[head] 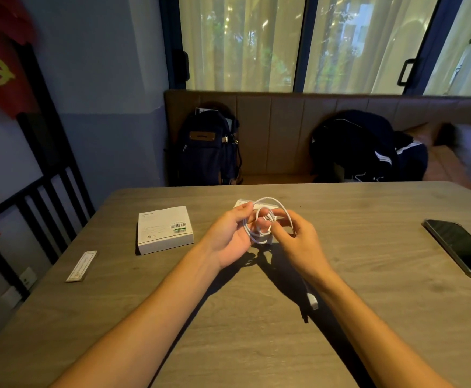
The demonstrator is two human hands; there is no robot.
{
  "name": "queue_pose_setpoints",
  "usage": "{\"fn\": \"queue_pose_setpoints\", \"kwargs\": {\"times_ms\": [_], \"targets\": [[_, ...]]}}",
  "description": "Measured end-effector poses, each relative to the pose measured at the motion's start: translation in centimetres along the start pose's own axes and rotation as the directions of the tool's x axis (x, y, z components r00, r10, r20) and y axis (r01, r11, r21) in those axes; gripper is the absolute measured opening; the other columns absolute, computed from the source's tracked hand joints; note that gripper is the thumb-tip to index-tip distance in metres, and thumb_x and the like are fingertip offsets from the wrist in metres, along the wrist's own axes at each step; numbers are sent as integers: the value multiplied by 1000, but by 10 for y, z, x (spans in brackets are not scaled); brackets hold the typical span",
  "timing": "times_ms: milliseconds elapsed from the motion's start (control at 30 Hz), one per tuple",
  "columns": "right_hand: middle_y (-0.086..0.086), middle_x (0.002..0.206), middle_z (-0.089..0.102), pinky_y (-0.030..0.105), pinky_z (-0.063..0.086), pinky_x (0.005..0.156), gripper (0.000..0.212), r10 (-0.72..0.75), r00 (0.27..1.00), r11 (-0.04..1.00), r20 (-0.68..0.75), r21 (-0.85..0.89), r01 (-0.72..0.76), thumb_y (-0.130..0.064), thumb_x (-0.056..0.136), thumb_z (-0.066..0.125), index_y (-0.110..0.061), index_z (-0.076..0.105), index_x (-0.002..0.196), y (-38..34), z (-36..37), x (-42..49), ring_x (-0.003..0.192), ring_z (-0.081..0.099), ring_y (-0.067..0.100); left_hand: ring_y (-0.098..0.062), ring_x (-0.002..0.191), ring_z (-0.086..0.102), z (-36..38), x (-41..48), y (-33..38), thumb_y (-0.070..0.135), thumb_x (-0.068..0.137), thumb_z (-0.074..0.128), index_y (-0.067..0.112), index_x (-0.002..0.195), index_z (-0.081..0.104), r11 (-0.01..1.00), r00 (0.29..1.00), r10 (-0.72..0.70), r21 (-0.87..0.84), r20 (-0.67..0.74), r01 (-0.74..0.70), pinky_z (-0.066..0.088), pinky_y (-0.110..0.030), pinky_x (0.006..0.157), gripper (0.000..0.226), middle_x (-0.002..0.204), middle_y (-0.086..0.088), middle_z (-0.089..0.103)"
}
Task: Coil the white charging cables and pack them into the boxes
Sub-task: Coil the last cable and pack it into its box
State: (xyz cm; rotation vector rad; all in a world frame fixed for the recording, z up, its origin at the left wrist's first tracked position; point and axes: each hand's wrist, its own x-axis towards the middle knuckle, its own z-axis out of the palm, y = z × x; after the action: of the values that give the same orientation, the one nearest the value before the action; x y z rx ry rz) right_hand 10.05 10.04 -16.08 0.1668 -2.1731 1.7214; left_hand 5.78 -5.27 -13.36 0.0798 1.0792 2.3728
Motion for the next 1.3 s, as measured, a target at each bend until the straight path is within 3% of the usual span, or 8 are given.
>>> {"fn": "queue_pose_setpoints", "kwargs": {"times_ms": [167, 367, 500, 733, 867, 1033, 1167, 1300], "targets": [[-12, 98, 71, 15, 53, 67, 20, 29, 998, 1000, 63, 5, -30, -26, 104, 51, -24, 63, 120, -1, -1, -2, 88, 67, -3, -9, 49, 29, -6, 1, 6, 14, 107, 43, 7, 110, 50, 991, 1000, -13, -130, -14, 12, 26, -24, 65, 11, 63, 0, 38], [-1, 81, 67, 14, 43, 49, 13, 17, 997, 996, -75, -88, -23, -22, 103, 54, -19, 60, 113, 0, -13, -2, 63, 59, -2, -8, 50, 26, -12, 3, 14, 14, 106, 46, 14, 95, 48, 989, 988, 126, -61, -88, -131, 29, -21, 50, 12, 61, 3, 32], [9, 84, 72, 30, 59, 52, 11, 92, 994, 991, 53, -103, -86, -19, 102, 54, -27, 55, 109, -5, -2, -16, 63, 69, 21, -8, 50, 31, -4, 2, 9, 16, 107, 47, 11, 108, 53, 973, 967, 229, -8, -114, -231, 35, -21, 49, 8, 63, 2, 35], [21, 95, 69, 42, 59, 56, 24, 189, 957, 978, 220, 40, -203, -1, 104, 38, -7, 61, 108, -19, 16, -27, 61, 64, 28, -20, 79, 73, 15, -8, -10, 26, 111, 38, 16, 107, 58, 802, 881, 472, 396, 39, -447, 57, -28, 61, 22, 74, -1, 59], [32, 101, 68, 57, 60, 81, 26, 242, 838, 965, 490, -30, -261, 3, 102, 42, -9, 60, 116, -21, 4, -28, 82, 71, 37, -21, 109, 73, 18, -8, -14, 23, 111, 35, 10, 106, 58, 719, 854, 501, 483, 137, -500, 55, -40, 100, 26, 95, -12, 69], [0, 82, 69, 23, 50, 54, 29, 166, 826, 986, 539, -109, -127, 2, 100, 46, -14, 61, 118, -35, -6, -28, 63, 60, 10, -16, 104, 70, 7, -8, -18, 20, 110, 40, 18, 107, 61, 323, 783, 511, 765, 355, -557, 59, -36, 88, 21, 101, -6, 70], [-5, 75, 68, 19, 37, 48, 22, 80, 923, 994, 376, 38, -102, -4, 102, 46, -9, 67, 105, -39, -17, -20, 57, 46, 11, -28, 75, 67, -6, -7, -9, 26, 111, 36, 20, 111, 55, 225, 817, 430, 831, 384, -509, 57, -50, 64, 20, 89, -5, 65], [0, 82, 70, 20, 40, 51, 17, -71, 980, 997, 187, 20, 68, -6, 100, 54, -12, 69, 101, -34, -29, -11, 59, 50, 9, -20, 74, 59, -6, -7, -8, 26, 111, 36, 21, 109, 56, 344, 880, 376, 838, 291, -424, 48, -36, 64, 20, 85, -8, 64]]}}
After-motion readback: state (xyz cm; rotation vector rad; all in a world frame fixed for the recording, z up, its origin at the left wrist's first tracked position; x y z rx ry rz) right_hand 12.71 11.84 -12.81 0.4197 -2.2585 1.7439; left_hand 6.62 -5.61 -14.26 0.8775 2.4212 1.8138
